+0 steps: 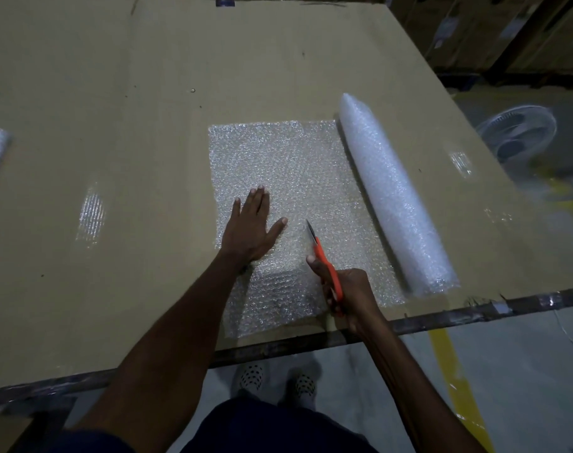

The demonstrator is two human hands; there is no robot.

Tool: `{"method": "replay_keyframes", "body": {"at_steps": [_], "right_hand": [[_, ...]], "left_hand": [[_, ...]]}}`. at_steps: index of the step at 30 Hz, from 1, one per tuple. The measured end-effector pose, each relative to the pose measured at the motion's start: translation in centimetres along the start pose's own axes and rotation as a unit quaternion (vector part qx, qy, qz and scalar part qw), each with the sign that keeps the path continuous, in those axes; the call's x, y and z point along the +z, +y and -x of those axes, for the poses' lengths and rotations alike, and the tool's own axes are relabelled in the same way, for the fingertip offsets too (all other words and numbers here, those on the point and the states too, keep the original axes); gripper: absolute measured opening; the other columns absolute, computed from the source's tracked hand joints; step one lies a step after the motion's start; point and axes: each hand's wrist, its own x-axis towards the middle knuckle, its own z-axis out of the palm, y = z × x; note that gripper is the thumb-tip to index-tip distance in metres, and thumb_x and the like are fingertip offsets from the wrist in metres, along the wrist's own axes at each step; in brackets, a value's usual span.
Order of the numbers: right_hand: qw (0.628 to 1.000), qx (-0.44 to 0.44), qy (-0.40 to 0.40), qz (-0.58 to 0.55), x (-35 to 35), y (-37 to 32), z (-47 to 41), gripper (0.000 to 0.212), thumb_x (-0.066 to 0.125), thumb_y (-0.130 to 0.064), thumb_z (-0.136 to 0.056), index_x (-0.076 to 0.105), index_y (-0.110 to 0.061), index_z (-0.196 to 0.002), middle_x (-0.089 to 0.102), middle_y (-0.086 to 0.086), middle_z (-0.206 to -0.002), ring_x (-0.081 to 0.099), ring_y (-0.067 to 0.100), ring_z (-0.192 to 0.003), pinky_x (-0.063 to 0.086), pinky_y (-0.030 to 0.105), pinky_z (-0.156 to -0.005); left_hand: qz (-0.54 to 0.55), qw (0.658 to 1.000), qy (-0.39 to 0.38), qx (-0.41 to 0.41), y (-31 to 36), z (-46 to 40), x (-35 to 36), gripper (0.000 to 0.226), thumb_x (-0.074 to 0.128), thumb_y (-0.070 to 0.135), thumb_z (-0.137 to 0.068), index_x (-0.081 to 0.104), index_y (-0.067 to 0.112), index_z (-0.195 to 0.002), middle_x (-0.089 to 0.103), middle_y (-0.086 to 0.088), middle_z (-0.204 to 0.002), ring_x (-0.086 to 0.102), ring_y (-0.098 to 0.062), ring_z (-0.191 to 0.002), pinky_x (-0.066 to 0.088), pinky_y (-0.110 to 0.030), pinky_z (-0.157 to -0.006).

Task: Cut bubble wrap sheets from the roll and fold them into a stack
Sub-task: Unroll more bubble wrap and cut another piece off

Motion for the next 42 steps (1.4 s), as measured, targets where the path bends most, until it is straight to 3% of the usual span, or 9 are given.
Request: {"method": "replay_keyframes", "body": {"at_steps": [7, 12, 17, 23, 28, 37, 42], "right_hand": [[1.0, 0.008, -0.002, 0.006, -0.1, -0.4, -0.1, 0.048, 0.089, -0.045, -0.072, 0.065, -0.004, -0.075, 0.049, 0.01, -0.055, 0.038, 0.014, -0.037, 0.025, 0.018, -0.037], [1.0, 0.01, 0.011, 0.017, 0.4, -1.2, -0.7, 0.048, 0.09, -0.043, -0.071, 0.061, -0.007, -0.059, 0.051, 0.01, -0.052, 0.038, 0.015, -0.036, 0.024, 0.018, -0.038], [1.0, 0.005, -0.002, 0.012, 0.1, -0.5, -0.7, 0.048, 0.089, -0.044, -0.072, 0.063, -0.004, -0.067, 0.05, 0.01, -0.052, 0.039, 0.015, -0.037, 0.024, 0.019, -0.039], [1.0, 0.003, 0.005, 0.004, 0.9, -1.5, -1.4, 0.048, 0.089, -0.044, -0.072, 0.06, -0.009, -0.059, 0.048, 0.008, -0.049, 0.037, 0.014, -0.035, 0.023, 0.018, -0.037], [1.0, 0.004, 0.003, 0.003, 0.7, -0.9, -1.8, 0.048, 0.09, -0.043, -0.07, 0.064, -0.004, -0.065, 0.048, 0.009, -0.048, 0.036, 0.015, -0.035, 0.023, 0.019, -0.037], [0.999, -0.014, 0.016, 0.024, 1.4, -1.9, -2.7, 0.051, 0.091, -0.047, -0.068, 0.058, -0.012, -0.051, 0.05, 0.01, -0.051, 0.039, 0.016, -0.037, 0.026, 0.02, -0.039], [1.0, -0.015, 0.003, 0.024, 1.0, -1.8, -2.6, 0.049, 0.089, -0.045, -0.072, 0.061, -0.007, -0.058, 0.05, 0.008, -0.049, 0.039, 0.015, -0.036, 0.026, 0.019, -0.039]], "left_hand": [[0.0, 1.0, 0.002, 0.003, 0.0, 0.1, 0.0, 0.083, 0.018, 0.065, -0.101, 0.008, 0.007, -0.16, 0.002, -0.008, -0.168, -0.004, -0.019, -0.155, -0.003, -0.046, -0.124], [-0.003, 1.0, 0.009, 0.006, 0.0, 0.2, -0.1, 0.083, 0.019, 0.064, -0.101, 0.011, 0.006, -0.159, 0.004, -0.009, -0.168, 0.0, -0.021, -0.155, -0.001, -0.046, -0.124], [-0.004, 1.0, 0.01, 0.007, 0.0, 0.1, -0.1, 0.084, 0.018, 0.064, -0.1, 0.013, 0.005, -0.159, 0.006, -0.011, -0.168, 0.001, -0.021, -0.155, 0.001, -0.048, -0.124], [0.002, 1.0, -0.003, 0.0, 0.1, 0.1, -0.1, 0.085, 0.015, 0.066, -0.099, 0.009, 0.007, -0.16, 0.0, -0.008, -0.168, -0.003, -0.019, -0.155, -0.003, -0.046, -0.124], [0.001, 1.0, -0.005, -0.002, 0.1, 0.1, -0.1, 0.085, 0.014, 0.066, -0.098, 0.008, 0.008, -0.16, -0.001, -0.008, -0.168, -0.005, -0.019, -0.155, -0.003, -0.046, -0.124], [-0.002, 1.0, -0.011, -0.004, 0.2, 0.1, -0.2, 0.087, 0.011, 0.067, -0.097, 0.005, 0.008, -0.16, -0.003, -0.008, -0.168, -0.006, -0.018, -0.154, -0.004, -0.046, -0.124], [-0.001, 1.0, -0.003, 0.0, 0.0, 0.1, 0.1, 0.088, 0.01, 0.068, -0.096, 0.008, 0.008, -0.16, -0.001, -0.007, -0.168, -0.005, -0.018, -0.154, -0.005, -0.045, -0.124]]}}
